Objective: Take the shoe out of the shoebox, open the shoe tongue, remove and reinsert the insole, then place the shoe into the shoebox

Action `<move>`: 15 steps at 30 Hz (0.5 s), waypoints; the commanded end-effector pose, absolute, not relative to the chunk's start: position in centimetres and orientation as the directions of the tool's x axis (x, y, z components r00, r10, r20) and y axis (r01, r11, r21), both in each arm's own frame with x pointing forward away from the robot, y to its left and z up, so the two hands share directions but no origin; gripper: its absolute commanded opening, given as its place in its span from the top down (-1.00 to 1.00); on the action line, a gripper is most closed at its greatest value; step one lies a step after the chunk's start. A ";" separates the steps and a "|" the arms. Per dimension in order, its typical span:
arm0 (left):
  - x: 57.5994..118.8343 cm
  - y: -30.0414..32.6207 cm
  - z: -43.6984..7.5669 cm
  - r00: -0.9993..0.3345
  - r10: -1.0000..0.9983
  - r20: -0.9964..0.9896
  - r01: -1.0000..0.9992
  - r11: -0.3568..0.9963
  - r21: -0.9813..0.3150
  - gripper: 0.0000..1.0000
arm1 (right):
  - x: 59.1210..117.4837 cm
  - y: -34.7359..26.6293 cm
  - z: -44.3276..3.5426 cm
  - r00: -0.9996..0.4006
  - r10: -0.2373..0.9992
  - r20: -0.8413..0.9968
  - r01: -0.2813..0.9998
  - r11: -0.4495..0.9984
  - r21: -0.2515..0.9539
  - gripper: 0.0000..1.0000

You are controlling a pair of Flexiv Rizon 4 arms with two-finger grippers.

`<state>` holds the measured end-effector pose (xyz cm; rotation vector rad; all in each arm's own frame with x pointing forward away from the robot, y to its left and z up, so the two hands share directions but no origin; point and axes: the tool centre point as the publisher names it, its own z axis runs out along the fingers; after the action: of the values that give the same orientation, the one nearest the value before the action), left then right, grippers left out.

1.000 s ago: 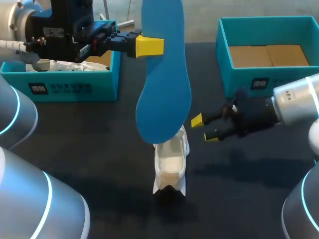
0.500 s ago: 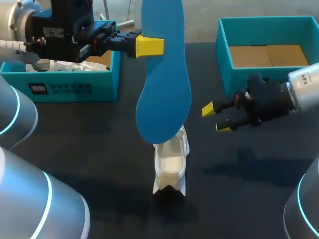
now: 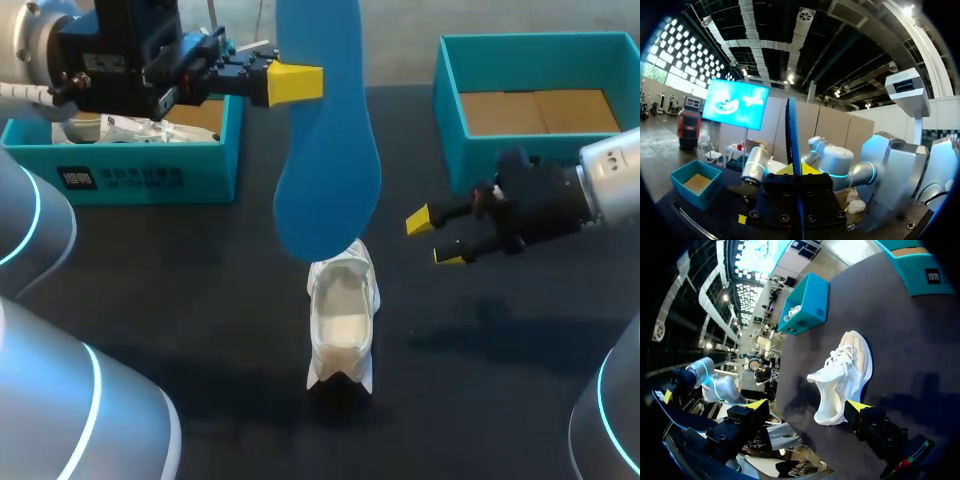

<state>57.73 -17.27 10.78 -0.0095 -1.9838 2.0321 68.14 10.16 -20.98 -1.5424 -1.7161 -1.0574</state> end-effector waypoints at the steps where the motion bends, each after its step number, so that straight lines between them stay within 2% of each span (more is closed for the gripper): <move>1: 58.6 -17.2 10.1 -0.970 0.231 0.081 -0.088 -0.019 -0.996 1.00 | 68.0 10.3 -21.0 -0.148 0.516 0.844 0.986 0.007 0.168 -1.00; 8: 59.8 -16.9 8.8 -0.935 0.194 -0.296 0.298 -0.016 -0.954 1.00 | 68.0 10.3 -21.0 -0.148 0.516 0.844 0.986 0.007 0.168 -1.00; 13: 60.6 -16.6 8.8 -0.812 0.170 -0.558 0.554 -0.072 -0.829 1.00 | 68.0 10.3 -21.0 -0.148 0.516 0.844 0.986 0.007 0.168 -1.00; 15: 61.1 -16.5 8.5 -0.731 0.187 -0.656 0.660 -0.052 -0.750 1.00 | 68.0 10.3 -21.0 -0.148 0.516 0.844 0.986 0.007 0.168 -1.00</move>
<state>60.48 -16.68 8.56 -0.5618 -2.2454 2.2519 68.13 10.15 -20.98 -1.5426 -1.7160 -1.0574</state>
